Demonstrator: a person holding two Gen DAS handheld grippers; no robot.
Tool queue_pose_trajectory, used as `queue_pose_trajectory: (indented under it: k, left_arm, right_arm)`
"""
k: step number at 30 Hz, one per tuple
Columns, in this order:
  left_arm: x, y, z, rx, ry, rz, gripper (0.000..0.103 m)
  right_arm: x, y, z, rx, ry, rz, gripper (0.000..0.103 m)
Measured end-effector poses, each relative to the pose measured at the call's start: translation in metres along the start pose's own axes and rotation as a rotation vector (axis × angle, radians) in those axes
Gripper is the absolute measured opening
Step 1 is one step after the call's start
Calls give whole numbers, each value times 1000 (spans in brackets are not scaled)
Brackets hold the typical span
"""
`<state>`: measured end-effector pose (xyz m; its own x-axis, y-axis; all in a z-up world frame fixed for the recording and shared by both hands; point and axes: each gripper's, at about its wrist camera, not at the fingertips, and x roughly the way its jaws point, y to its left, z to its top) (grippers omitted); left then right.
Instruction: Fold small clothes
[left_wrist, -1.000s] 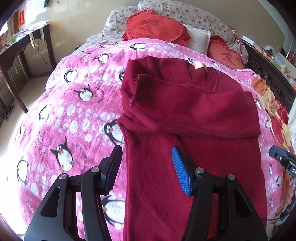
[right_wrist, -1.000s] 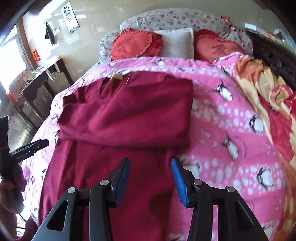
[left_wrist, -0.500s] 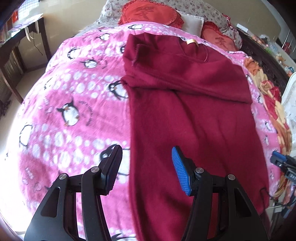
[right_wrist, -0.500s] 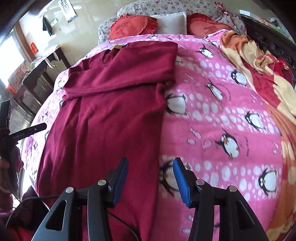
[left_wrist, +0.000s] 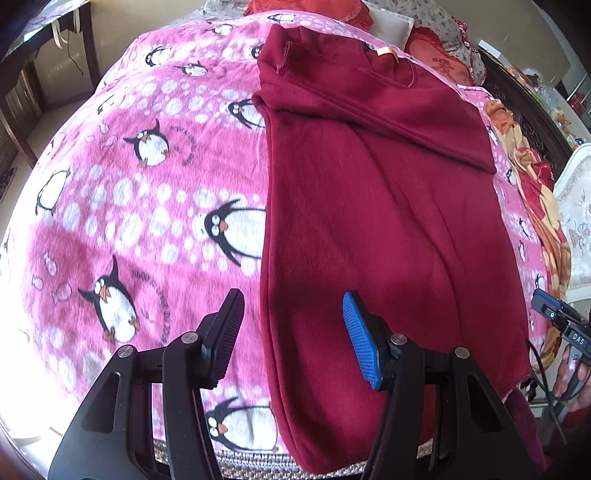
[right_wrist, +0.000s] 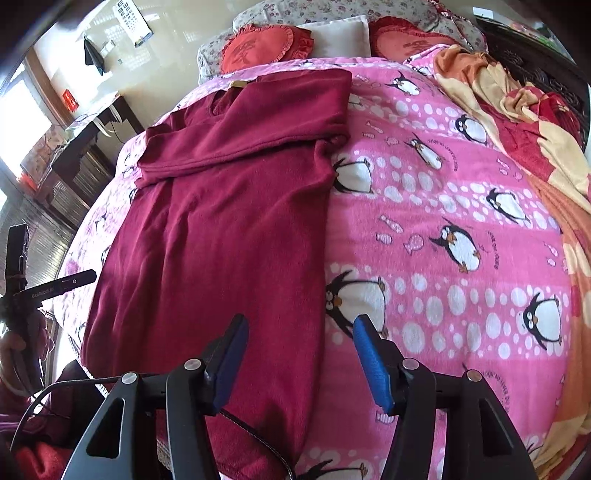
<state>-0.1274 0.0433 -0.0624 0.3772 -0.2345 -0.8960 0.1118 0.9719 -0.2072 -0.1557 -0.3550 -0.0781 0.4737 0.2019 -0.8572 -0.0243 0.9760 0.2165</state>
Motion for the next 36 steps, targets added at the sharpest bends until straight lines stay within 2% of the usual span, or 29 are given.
queue_pose_trajectory:
  k: [5,11,22,29,36]
  left_arm:
    - [-1,0,-17,3,16,-7,56]
    - [1,-2,-30,9,38,21,56]
    - [-2,-3,-43,7,52,11,56]
    - [-1,9,-51,-47,89,-42,56]
    - [-4,14,-60,-55,111,-76,56]
  right_arm:
    - [-1,-8,-21,41,27,40,57]
    - [5,-13,-42,70,63,54,57]
    - [6,-10,-50,75,65,93,57]
    - [5,-13,-53,87,71,121,57]
    - [6,-16,-55,96,69,146,57]
